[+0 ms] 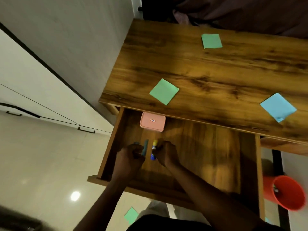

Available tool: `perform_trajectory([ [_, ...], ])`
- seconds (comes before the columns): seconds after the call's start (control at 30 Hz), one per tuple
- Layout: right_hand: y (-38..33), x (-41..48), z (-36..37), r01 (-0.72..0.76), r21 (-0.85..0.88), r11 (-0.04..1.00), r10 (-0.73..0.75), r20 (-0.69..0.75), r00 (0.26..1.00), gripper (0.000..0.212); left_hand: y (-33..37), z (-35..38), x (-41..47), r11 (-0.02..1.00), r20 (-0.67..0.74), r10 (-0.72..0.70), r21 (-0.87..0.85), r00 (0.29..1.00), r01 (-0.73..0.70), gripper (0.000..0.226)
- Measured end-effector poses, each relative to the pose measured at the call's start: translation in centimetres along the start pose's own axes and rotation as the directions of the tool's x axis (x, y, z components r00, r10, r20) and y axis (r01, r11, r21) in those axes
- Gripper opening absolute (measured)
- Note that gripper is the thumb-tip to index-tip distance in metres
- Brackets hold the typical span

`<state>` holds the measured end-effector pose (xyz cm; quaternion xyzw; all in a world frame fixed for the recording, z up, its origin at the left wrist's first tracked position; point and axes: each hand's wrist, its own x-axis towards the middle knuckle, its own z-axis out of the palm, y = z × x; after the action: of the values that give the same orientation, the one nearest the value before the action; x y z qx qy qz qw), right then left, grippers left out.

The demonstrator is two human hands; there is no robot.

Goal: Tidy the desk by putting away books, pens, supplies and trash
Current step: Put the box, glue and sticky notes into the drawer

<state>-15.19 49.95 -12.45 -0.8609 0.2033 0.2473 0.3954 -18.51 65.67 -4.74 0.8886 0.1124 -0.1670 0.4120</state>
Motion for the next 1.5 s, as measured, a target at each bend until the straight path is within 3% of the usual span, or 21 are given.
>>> perform_trajectory([
  [0.23, -0.3, -0.4, 0.1, -0.04, -0.061, 0.997, 0.038, -0.027, 0.999, 0.022, -0.3, -0.4, 1.1, 1.0, 0.053, 0.016, -0.023, 0.998, -0.014, 0.035],
  [0.8, -0.5, -0.3, -0.3, -0.14, -0.016, 0.99, 0.14, -0.025, 0.99, 0.035, -0.2, -0.9, 2.0, 0.998, 0.07, 0.061, -0.026, 0.996, -0.059, 0.035],
  [1.03, -0.1, -0.6, -1.9, -0.085, 0.022, 0.996, 0.086, -0.079, 0.993, 0.036, 2.6, -1.8, 3.8, 0.995, -0.005, 0.098, -0.035, 0.995, -0.098, 0.028],
  [1.2, -0.6, -0.8, -5.0, -0.008, 0.064, 0.998, 0.018, -0.145, 0.989, 0.02, 7.7, -2.5, 8.1, 0.966, -0.14, 0.257, 0.059, 0.956, -0.251, 0.024],
  [1.27, -0.6, -0.6, -6.2, 0.035, 0.104, 0.994, -0.015, -0.188, 0.982, 0.021, 9.9, -2.3, 10.6, 0.945, -0.177, 0.318, 0.132, 0.931, -0.298, 0.03],
  [1.37, -0.3, -0.6, -7.7, 0.106, 0.133, 0.985, -0.07, -0.248, 0.966, 0.029, 11.7, -1.2, 15.1, 0.937, -0.133, 0.323, 0.18, 0.937, -0.298, 0.064],
  [1.5, -0.3, -1.1, -9.7, 0.139, 0.205, 0.969, -0.072, -0.303, 0.95, 0.016, 12.8, 0.5, 19.4, 0.908, -0.034, 0.298, 0.318, 0.954, -0.272, 0.09],
])
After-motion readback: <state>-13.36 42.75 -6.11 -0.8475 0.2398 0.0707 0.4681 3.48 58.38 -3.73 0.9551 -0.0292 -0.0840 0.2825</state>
